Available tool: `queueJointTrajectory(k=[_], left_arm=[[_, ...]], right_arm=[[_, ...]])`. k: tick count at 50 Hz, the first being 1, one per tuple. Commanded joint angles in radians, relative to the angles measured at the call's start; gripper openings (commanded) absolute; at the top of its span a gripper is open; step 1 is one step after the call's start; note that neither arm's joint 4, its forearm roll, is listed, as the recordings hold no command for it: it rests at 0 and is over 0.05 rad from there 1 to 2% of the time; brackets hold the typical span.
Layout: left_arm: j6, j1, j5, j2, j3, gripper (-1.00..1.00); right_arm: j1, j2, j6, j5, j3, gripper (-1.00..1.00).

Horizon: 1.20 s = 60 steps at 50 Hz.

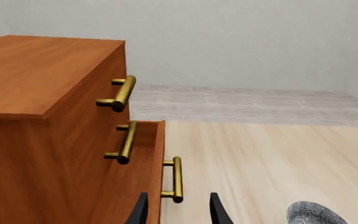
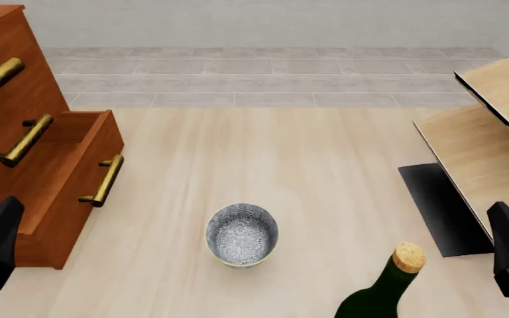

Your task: Close the bottom drawer of the cabinet.

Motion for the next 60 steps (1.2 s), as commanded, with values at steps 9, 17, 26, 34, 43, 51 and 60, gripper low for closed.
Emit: queueJointTrajectory(k=[9, 17, 26, 34, 43, 51, 60], left_arm=[[0.052, 0.020, -0.054, -0.048, 0.052, 1.00], [0.050, 0.017, -0.049, -0.053, 0.049, 1.00], [0.048, 0.015, -0.048, -0.053, 0.046, 1.00], [0.024, -0.017, -0.053, -0.023, 0.053, 1.00], [-0.042, -0.082, -0.136, 0.111, 0.055, 1.00], [-0.047, -0.137, -0.223, 0.227, 0.055, 1.00], [-0.029, -0.191, -0.330, 0.382, 0.055, 1.00]], right_arm=[[0.006, 0.004, -0.002, -0.001, -0.003, 1.00], [0.008, 0.002, -0.004, -0.001, -0.003, 1.00], [0.009, 0.001, -0.003, -0.001, -0.003, 1.00], [0.011, 0.002, -0.005, -0.001, -0.003, 1.00], [0.015, 0.003, -0.004, -0.002, -0.001, 1.00], [0.017, 0.004, -0.002, 0.000, -0.003, 1.00], [0.018, 0.004, -0.005, -0.001, -0.002, 1.00]])
